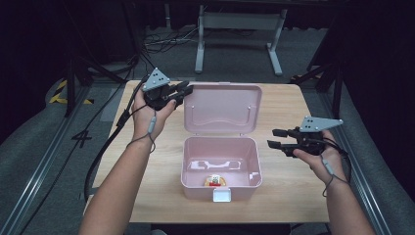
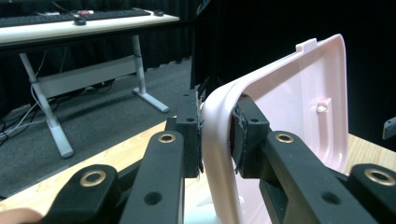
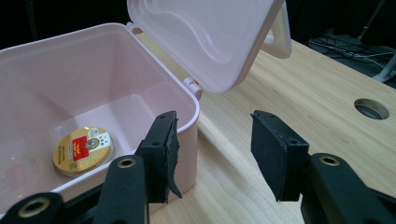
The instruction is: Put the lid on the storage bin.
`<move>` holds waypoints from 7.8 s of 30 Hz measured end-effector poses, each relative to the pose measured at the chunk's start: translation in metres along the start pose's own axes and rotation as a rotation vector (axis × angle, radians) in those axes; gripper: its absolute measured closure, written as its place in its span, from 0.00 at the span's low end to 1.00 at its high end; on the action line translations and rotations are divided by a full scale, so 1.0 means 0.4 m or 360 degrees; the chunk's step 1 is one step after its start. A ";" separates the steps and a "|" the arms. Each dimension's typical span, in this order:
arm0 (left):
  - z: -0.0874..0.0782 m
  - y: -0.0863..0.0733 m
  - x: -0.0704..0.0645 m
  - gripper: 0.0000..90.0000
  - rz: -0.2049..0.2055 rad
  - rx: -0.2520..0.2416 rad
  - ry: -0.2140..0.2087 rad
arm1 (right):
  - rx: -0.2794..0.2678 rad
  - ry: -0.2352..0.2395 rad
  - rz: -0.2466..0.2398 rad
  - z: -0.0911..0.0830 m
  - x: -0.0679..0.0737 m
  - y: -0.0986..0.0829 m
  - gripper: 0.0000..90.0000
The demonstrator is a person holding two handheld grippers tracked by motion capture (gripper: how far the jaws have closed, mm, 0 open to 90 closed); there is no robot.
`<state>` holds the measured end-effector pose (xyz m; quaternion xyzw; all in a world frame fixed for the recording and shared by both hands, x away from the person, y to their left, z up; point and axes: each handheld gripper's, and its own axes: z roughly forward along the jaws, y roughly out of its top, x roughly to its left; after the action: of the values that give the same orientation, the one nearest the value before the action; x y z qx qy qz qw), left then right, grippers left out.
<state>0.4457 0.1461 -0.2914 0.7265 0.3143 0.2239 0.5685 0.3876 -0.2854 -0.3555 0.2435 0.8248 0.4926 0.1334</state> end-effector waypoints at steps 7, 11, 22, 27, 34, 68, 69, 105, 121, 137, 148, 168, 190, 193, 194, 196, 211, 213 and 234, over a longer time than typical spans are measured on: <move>-0.020 -0.001 -0.015 0.82 -0.0011 -0.0019 -0.0017 | -0.0003 0.0017 -0.0023 -0.001 0.012 0.009 0.58; -0.030 -0.001 -0.028 0.82 0.0018 -0.0019 -0.0002 | -0.0009 0.0031 -0.0041 -0.002 0.025 0.017 0.58; -0.069 -0.014 -0.061 0.80 0.0021 -0.0075 -0.0023 | -0.0044 0.0088 -0.0052 -0.002 0.047 0.030 0.60; -0.083 -0.018 -0.074 0.79 0.0045 -0.0077 -0.0027 | -0.0058 0.0106 -0.0045 -0.003 0.054 0.034 0.62; -0.103 -0.026 -0.093 0.77 0.0061 -0.0093 -0.0037 | -0.0081 0.0170 -0.0031 -0.004 0.067 0.041 0.76; -0.173 -0.092 -0.155 0.69 0.0083 -0.0124 -0.0107 | -0.0232 0.0296 0.0017 -0.011 0.087 0.053 0.98; -0.175 -0.093 -0.156 0.69 0.0085 -0.0123 -0.0109 | -0.0240 0.0299 0.0018 -0.012 0.087 0.053 0.98; -0.253 -0.151 -0.127 0.63 0.0028 0.0054 -0.0111 | -0.0396 0.0324 0.0041 -0.014 0.082 0.073 1.00; -0.289 -0.173 -0.012 0.59 -0.0077 0.0013 0.0090 | -0.0324 0.0352 0.0010 -0.023 0.110 0.071 1.00; -0.269 -0.234 0.071 0.55 -0.0076 0.0052 0.0124 | -0.0131 0.0409 -0.0044 -0.028 0.134 0.063 1.00; -0.251 -0.269 0.094 0.52 -0.0056 0.0088 0.0184 | -0.0025 0.0476 -0.0048 -0.030 0.136 0.060 1.00; -0.239 -0.310 0.125 0.51 -0.0090 0.0123 0.0239 | 0.0218 0.0509 -0.0141 -0.013 0.159 0.059 1.00; -0.241 -0.317 0.131 0.51 -0.0100 0.0137 0.0263 | 0.0442 0.0566 -0.0212 -0.003 0.166 0.049 1.00; -0.242 -0.317 0.132 0.51 -0.0097 0.0140 0.0264 | 0.0462 0.0574 -0.0219 -0.003 0.166 0.048 1.00; -0.242 -0.317 0.132 0.51 -0.0096 0.0140 0.0265 | 0.0472 0.0580 -0.0224 -0.002 0.166 0.048 1.00; -0.242 -0.317 0.132 0.51 -0.0097 0.0141 0.0265 | 0.0490 0.0586 -0.0223 -0.001 0.167 0.046 1.00; -0.242 -0.317 0.132 0.51 -0.0097 0.0142 0.0267 | 0.0569 0.0613 -0.0241 -0.003 0.168 0.042 1.00; -0.241 -0.317 0.131 0.51 -0.0099 0.0144 0.0271 | 0.0582 0.0611 -0.0244 -0.002 0.169 0.041 1.00; -0.252 -0.320 0.132 0.51 -0.0113 0.0143 0.0280 | 0.0708 0.0636 -0.0250 0.009 0.166 0.033 1.00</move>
<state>0.3883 0.2728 -0.3913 0.7173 0.3983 0.2522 0.5131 0.3365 -0.2419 -0.3442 0.1005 0.9385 0.3264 -0.0505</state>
